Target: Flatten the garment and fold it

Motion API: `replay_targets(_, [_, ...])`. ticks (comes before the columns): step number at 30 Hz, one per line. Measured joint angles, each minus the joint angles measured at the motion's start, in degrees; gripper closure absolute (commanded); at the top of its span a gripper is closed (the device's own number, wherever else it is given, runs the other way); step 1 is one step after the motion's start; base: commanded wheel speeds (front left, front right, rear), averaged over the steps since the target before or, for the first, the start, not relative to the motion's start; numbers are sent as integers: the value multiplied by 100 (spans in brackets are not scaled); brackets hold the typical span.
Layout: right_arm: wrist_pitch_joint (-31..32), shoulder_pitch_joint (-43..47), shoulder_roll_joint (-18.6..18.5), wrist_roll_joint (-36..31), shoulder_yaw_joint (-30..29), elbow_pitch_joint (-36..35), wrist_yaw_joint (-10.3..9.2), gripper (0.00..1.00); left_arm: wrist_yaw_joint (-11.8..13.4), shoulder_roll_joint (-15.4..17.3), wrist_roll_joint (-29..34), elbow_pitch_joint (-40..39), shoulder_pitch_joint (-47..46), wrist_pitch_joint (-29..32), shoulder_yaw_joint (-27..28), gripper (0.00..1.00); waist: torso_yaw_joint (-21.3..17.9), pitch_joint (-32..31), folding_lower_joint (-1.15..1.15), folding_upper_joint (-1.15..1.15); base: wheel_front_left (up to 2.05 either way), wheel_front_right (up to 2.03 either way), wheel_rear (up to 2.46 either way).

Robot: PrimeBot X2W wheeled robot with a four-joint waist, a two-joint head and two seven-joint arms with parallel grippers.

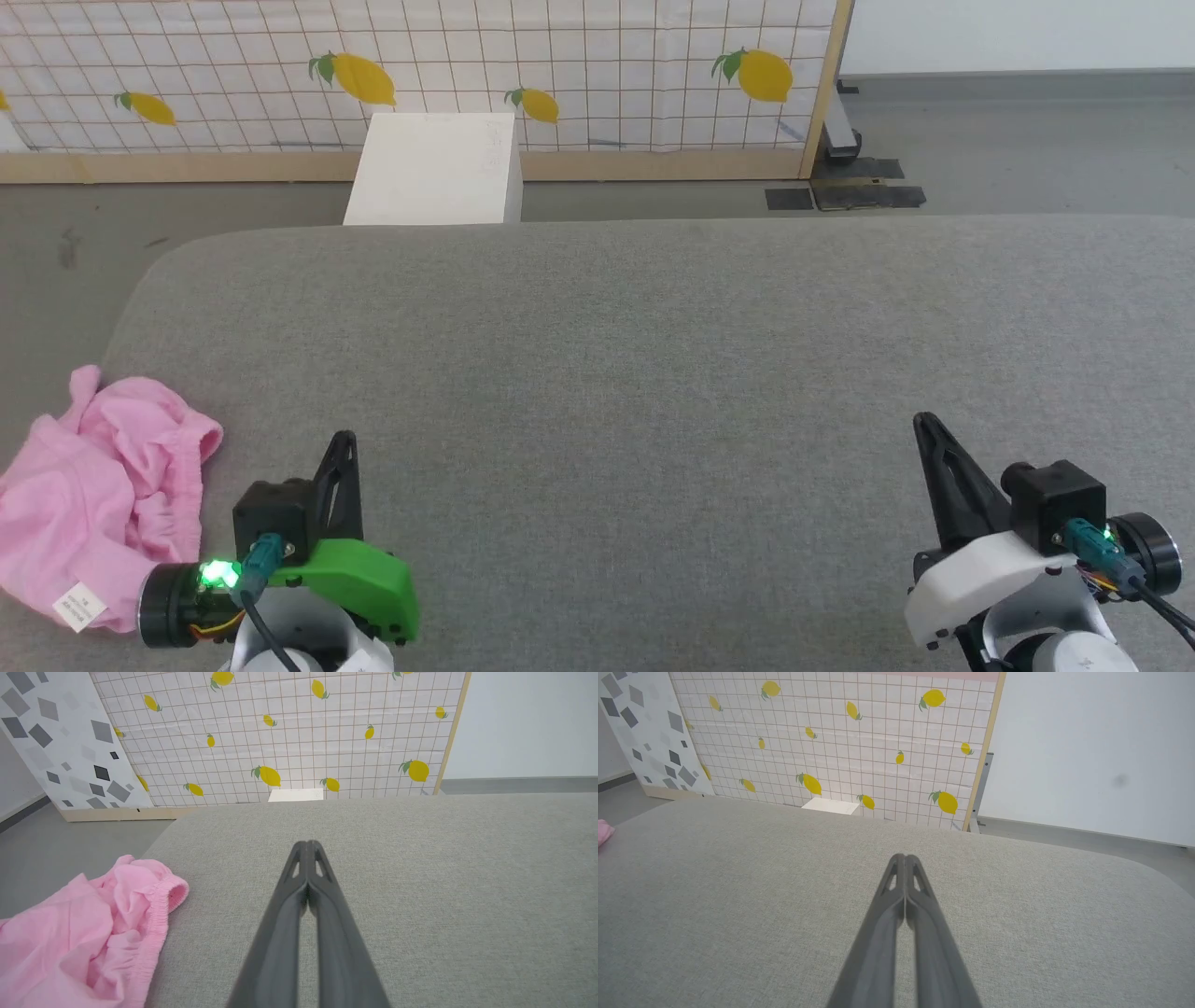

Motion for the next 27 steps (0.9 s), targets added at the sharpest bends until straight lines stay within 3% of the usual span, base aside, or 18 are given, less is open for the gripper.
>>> replay_targets(13, [0,0,0,0,-1,0,0,100,0,0,0,0,0,0,0,100,0,0,0,0,0,0,0])
replay_targets(14, [4,2,-1,1,-2,0,0,0,0,0,-5,1,0,0,-2,0,0,0,0,0,0,0,0])
replay_targets(27, [-48,4,-2,29,-41,82,0,0,-1,0,-84,40,-1,-68,-67,0,1,4,0,0,0,0,0])
